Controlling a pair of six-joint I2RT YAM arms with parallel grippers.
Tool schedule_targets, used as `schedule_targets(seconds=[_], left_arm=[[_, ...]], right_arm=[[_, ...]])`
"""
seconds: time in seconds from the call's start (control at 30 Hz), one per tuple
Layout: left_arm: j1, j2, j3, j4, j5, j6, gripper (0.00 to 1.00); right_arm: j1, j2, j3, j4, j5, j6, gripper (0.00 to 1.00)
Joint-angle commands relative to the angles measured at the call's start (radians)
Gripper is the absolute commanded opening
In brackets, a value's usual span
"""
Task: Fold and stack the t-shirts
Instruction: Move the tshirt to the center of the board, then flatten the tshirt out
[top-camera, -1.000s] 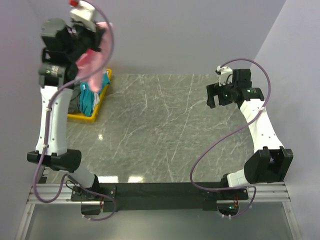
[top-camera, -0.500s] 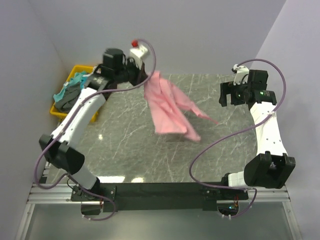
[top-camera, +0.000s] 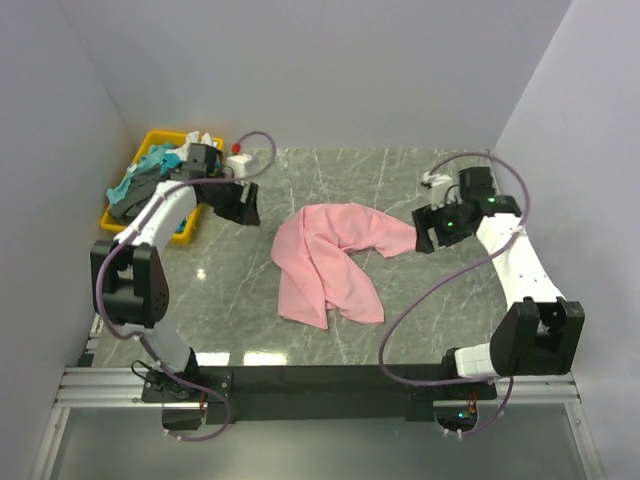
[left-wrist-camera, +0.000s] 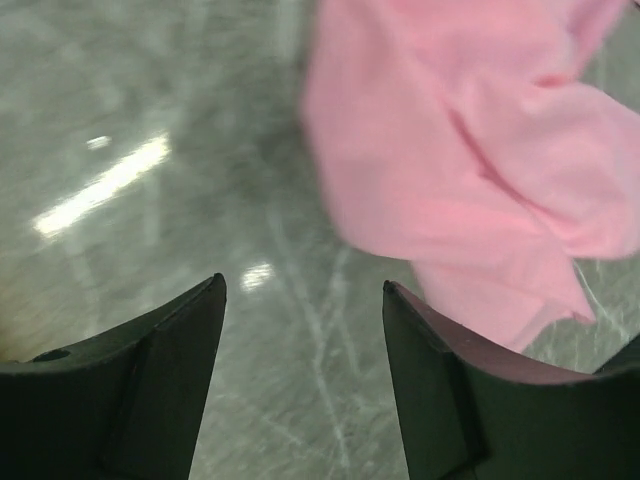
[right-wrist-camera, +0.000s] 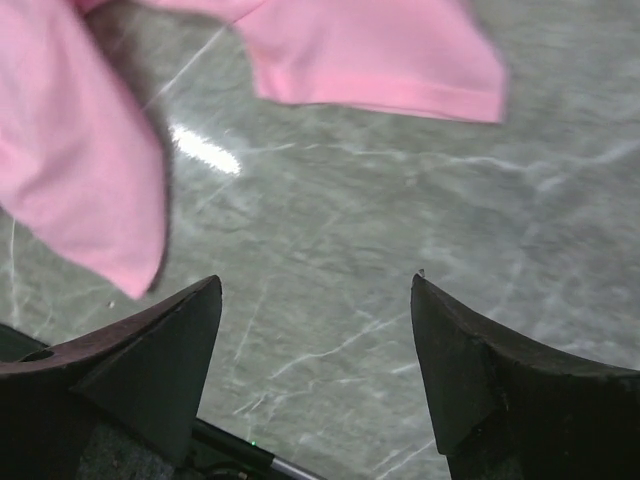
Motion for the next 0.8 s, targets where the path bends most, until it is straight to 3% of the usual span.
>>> schedule_targets(seconds=[0.0,0.1,0.23,0.53,0.63,0.77], left_arm=[[-0.116,-0.098,-0.111,-0.059,0.037,0.087,0.69],[-0.173,-0.138,-0.213,-0.042,0.019,0.062,0.70],[-0.222,-0.158,-0.297,-0.010,0.009,-0.011,0.75],[-0.248,-0.119,-0.408,0.078,-0.015,-0.246,0.86],[-0.264,-0.115,-0.431,0.115,0.000,-0.292,0.85],[-0.313,-0.104,-0.435,0.161,0.008,-0.315,0.81]], right_arm=[[0.139,0.000,-0.042,0.037,0.064,0.001,0.82],[0.204,0.068,-0.039,0.142,0.174,0.044,0.79],[0.254,0.197,0.022,0.177,0.211,0.085,0.71],[0.374,0.401,0.082,0.275,0.300,0.163,0.67],[0.374,0.441,0.081,0.300,0.340,0.168,0.61],[0.374,0.502,0.070,0.328,0.379,0.159,0.43]])
